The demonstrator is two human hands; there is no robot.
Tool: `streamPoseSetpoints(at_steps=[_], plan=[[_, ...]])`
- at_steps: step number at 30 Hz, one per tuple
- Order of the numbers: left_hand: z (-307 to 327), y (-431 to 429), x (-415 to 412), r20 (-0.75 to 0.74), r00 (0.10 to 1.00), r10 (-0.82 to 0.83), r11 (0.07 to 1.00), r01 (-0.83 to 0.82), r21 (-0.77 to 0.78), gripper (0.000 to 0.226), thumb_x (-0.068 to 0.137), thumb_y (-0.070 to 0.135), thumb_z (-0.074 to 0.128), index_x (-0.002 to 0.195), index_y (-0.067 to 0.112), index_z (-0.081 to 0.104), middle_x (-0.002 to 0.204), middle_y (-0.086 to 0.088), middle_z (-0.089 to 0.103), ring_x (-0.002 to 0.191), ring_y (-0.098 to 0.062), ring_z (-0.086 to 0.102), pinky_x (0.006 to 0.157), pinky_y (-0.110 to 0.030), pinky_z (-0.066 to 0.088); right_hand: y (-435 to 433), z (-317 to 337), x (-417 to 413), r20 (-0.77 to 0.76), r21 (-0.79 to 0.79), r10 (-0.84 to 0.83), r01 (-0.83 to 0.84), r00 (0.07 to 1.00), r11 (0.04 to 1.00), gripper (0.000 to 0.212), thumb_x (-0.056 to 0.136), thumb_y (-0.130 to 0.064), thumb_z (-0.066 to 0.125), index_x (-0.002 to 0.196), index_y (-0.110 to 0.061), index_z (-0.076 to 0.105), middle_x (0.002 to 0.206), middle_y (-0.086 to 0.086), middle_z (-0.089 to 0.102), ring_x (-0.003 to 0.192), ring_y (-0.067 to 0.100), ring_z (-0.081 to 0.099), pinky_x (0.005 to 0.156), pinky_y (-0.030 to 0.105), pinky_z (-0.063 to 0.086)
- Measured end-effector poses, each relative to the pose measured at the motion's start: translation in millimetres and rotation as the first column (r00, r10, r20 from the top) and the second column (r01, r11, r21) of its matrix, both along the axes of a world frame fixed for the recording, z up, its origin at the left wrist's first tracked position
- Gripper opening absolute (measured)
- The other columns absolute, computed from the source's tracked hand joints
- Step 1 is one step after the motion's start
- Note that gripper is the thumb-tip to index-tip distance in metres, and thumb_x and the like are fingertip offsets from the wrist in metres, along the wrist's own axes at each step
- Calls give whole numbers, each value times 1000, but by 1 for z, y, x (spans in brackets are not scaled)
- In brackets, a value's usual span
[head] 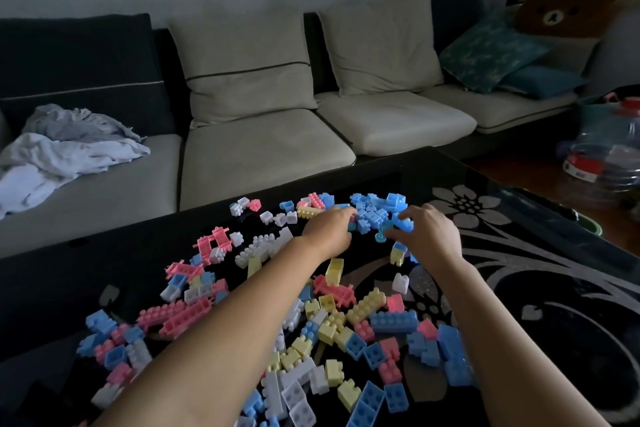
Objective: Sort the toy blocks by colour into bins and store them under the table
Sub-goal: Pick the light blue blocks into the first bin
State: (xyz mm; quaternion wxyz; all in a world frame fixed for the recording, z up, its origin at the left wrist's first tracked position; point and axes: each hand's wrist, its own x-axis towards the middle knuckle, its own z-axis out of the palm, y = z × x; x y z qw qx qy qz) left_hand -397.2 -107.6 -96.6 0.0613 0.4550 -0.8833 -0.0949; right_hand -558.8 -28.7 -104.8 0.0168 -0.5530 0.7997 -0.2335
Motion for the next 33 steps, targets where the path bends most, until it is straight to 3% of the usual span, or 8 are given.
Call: streamPoseSetpoints(at_steps=[6, 16, 20, 23, 25, 29, 31, 33], plan=[[-13, -10, -6, -69, 998, 1, 1000, -3, -29, 40, 91, 25, 57, 127, 15, 43, 127, -6, 54, 107, -22, 57, 86, -37, 50, -29, 1, -1, -213, 247, 106, -51, 971, 968, 71, 74, -70, 58, 123, -20, 56, 113, 4, 54, 99, 17, 55, 74, 26, 43], [-14, -9, -8, -133, 991, 9, 1000, -11, -13, 24, 87, 23, 63, 109, 14, 57, 117, -5, 60, 106, -21, 57, 89, -37, 48, -41, 5, 7, -244, 358, 214, -117, 946, 926, 48, 82, -57, 60, 101, -12, 61, 83, 0, 53, 74, 15, 52, 49, 22, 30], [-14, -2, -3, -199, 979, 53, 993, -30, 117, 29, 86, 22, 65, 112, 11, 59, 115, -7, 62, 104, -21, 59, 91, -35, 48, -37, 10, -1, -142, 384, 222, -153, 965, 911, 48, 81, -54, 64, 100, -10, 65, 87, 3, 62, 76, 16, 56, 52, 23, 35], [-10, 1, 1, -345, 927, 151, 972, -75, 222, 21, 91, 24, 59, 97, 5, 64, 89, -6, 64, 77, -14, 59, 68, -24, 45, -32, 15, -12, -15, 373, 188, -169, 982, 912, 38, 92, -42, 54, 92, -6, 67, 72, 3, 56, 61, 14, 50, 51, 23, 38], [-4, 2, 0, -421, 871, 253, 938, -116, 326, 27, 95, 30, 52, 88, 5, 61, 70, -3, 55, 58, -11, 47, 55, -23, 36, -29, 15, -19, -48, 364, 169, -141, 984, 921, 25, 95, -23, 50, 88, -4, 65, 78, 4, 59, 68, 19, 56, 58, 27, 47], [9, 10, -7, -502, 785, 363, 848, -56, 526, 18, 98, 19, 45, 95, 10, 60, 90, -4, 65, 60, -7, 45, 53, -19, 37, -27, 18, -26, -77, 375, 153, -114, 985, 920, 19, 90, -4, 45, 88, -5, 64, 98, 7, 63, 90, 24, 59, 69, 28, 49], [10, 14, -11, -490, 828, 274, 888, -23, 459, 23, 98, 13, 41, 104, 11, 63, 96, -6, 65, 55, -2, 44, 50, -16, 34, -26, 23, -25, -73, 339, 167, -133, 983, 931, 31, 94, -5, 42, 116, -10, 63, 121, 3, 60, 103, 23, 60, 78, 27, 47], [7, 16, -15, -450, 878, 161, 941, 2, 339, 25, 99, 15, 42, 109, 13, 64, 95, -6, 63, 55, -4, 47, 50, -18, 36, -26, 24, -24, -48, 263, 176, -158, 983, 952, 26, 95, -14, 47, 111, -19, 67, 119, -2, 63, 99, 18, 61, 72, 24, 43]])
